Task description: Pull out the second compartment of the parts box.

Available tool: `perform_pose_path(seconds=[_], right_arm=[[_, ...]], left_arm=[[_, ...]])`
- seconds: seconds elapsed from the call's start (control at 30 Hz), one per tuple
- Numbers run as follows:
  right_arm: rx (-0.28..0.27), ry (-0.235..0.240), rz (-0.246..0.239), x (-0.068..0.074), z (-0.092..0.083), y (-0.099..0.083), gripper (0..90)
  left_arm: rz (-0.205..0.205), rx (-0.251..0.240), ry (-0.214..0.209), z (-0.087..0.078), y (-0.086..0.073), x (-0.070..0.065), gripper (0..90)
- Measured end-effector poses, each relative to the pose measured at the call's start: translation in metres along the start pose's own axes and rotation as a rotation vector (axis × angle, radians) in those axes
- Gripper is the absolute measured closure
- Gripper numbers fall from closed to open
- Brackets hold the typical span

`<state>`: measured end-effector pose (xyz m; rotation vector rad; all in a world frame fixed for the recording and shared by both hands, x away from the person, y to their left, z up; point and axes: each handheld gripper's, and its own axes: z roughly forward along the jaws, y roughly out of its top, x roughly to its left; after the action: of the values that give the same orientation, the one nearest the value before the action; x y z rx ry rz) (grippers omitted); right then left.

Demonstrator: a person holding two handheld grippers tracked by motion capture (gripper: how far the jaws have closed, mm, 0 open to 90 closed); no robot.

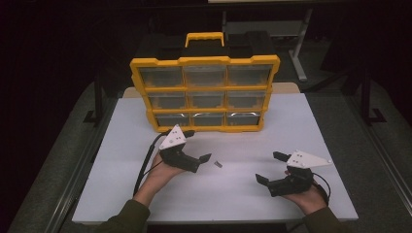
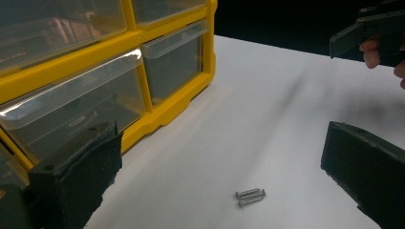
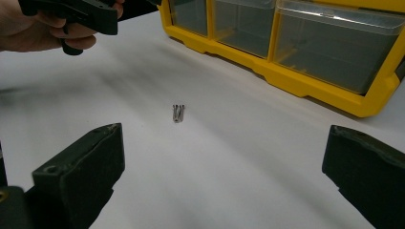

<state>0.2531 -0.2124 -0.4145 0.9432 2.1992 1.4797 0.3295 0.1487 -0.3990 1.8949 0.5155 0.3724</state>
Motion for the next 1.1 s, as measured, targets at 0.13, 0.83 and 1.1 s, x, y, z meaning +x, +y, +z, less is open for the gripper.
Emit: perform_pose_path(seconds=[0.13, 0.83, 1.1], right_arm=[[-0.001, -0.001, 0.005, 0.0, 0.0, 0.0, 0.0], [0.002, -0.004, 0.011, 0.0, -0.001, -0.001, 0.0], [0.003, -0.006, 0.011, -0.001, -0.001, -0.001, 0.0]], left_arm=[[-0.005, -0.003, 0.0, 0.003, 0.001, 0.0, 0.0], [-0.011, -0.016, -0.013, 0.021, 0.009, 0.001, 0.1], [-0.012, -0.03, -0.005, 0.03, 0.014, 0.002, 0.1]])
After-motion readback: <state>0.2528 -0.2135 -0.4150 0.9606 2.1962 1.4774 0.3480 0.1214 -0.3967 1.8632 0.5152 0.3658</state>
